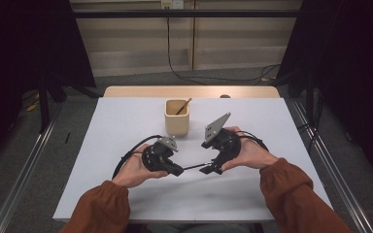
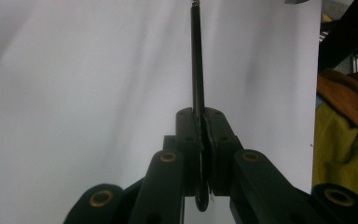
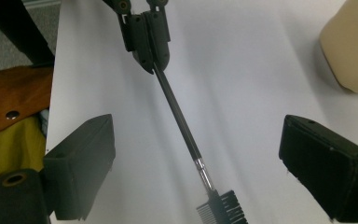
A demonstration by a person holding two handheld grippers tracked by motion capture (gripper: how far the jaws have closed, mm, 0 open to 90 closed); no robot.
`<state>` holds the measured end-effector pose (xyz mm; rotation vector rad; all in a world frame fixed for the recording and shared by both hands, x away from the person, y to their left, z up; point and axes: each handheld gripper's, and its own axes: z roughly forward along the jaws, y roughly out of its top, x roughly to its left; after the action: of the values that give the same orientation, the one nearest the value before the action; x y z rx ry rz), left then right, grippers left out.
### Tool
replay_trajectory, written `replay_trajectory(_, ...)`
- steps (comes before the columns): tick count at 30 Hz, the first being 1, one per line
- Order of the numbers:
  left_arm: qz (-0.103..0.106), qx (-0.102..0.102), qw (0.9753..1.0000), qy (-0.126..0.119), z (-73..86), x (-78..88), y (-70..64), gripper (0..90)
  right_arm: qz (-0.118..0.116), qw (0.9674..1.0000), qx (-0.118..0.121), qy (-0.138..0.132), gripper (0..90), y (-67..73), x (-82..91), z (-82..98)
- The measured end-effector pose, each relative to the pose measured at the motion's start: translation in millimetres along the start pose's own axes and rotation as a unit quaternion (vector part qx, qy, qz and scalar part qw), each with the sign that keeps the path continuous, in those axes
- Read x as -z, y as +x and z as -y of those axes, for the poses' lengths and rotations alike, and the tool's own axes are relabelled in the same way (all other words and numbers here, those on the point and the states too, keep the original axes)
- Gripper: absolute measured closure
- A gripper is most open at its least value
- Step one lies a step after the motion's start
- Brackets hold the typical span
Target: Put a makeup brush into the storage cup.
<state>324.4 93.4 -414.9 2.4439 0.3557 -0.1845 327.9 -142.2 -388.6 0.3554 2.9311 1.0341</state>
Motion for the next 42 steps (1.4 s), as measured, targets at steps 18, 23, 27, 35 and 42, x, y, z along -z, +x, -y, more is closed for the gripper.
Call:
replay_trajectory(18, 0.001, 0.007, 0.9999, -0.008, 14.9, 11.3, 1.3, 85.7, 0.031, 0.9953, -0.046, -0.08, 5.1, -2.6, 20.6, 30.1)
replay_trajectory(23, -0.001, 0.008, 0.9998, -0.018, 16.6, 15.0, -0.1, 85.8, 0.033, 0.9917, -0.051, -0.114, 2.0, -1.3, 28.5, 39.1)
replay_trajectory(27, -0.001, 0.008, 0.9997, -0.025, 17.9, 18.3, -1.1, 85.7, 0.038, 0.9865, -0.061, -0.147, 2.0, 0.4, 35.9, 44.5)
replay_trajectory(35, -0.008, 0.017, 0.9992, -0.034, 25.7, 24.4, 0.6, 85.7, 0.058, 0.9794, -0.08, -0.176, 1.9, 0.5, 48.2, 57.9)
replay_trajectory(42, -0.014, 0.026, 0.9982, -0.053, 36.2, 30.7, 1.4, 85.7, 0.075, 0.9731, -0.086, -0.2, 1.9, 7.4, 56.5, 71.9)
